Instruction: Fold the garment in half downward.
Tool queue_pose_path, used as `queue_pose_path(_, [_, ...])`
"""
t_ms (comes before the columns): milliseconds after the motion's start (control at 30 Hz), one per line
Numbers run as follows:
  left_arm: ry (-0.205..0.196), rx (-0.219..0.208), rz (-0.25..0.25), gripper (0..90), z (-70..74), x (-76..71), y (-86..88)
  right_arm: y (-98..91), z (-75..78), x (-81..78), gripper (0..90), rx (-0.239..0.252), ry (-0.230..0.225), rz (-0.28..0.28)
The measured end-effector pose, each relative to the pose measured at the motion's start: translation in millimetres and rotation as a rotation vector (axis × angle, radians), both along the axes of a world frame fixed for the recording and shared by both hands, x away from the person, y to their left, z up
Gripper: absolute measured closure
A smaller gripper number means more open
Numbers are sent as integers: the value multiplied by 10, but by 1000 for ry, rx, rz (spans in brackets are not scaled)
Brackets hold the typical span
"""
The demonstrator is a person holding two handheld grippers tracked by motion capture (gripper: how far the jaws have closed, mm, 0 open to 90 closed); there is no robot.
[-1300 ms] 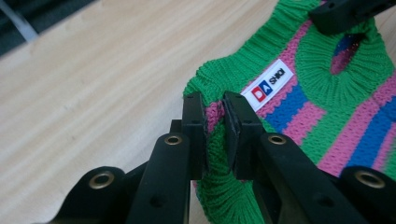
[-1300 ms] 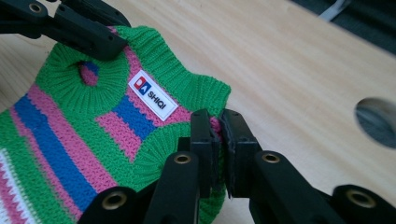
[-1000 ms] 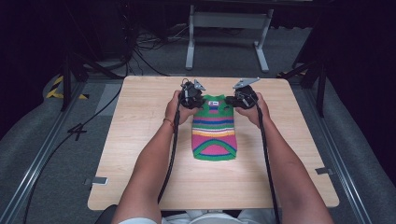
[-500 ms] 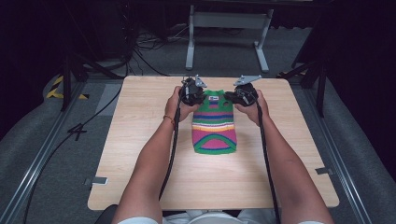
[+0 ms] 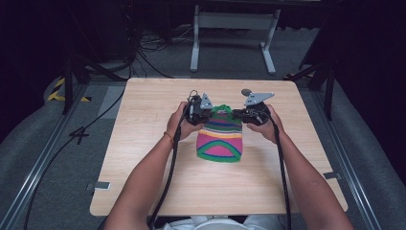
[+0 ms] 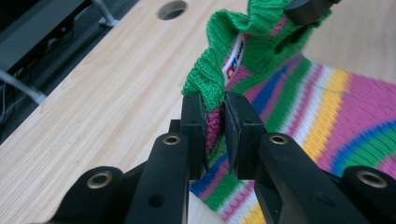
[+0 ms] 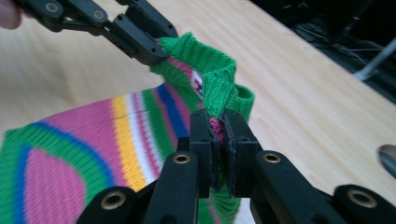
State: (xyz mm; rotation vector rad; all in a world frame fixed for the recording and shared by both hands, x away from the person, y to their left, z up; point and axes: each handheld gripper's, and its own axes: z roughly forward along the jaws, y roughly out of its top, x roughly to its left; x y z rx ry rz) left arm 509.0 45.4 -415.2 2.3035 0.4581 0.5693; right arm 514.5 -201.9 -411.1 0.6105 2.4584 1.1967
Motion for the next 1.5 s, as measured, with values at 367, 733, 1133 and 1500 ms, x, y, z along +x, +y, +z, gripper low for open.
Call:
queue_pose_path(367, [30,-3,-102,796,-87,-325,119,-92,-87,-397,832,-7,22,114])
queue_pose_path(733, [70,53,-218,797,-226,-593,254,-100,-219,-792,823,-62,42,209])
queue_pose_path(1133, [126,159,-318,795,-383,-885,299,30,-389,-1130,759,-165,90,289])
queue_pose_path(1500, [158,134,-313,715,-504,-1000,310,-13,-532,-1128,691,-198,113,234])
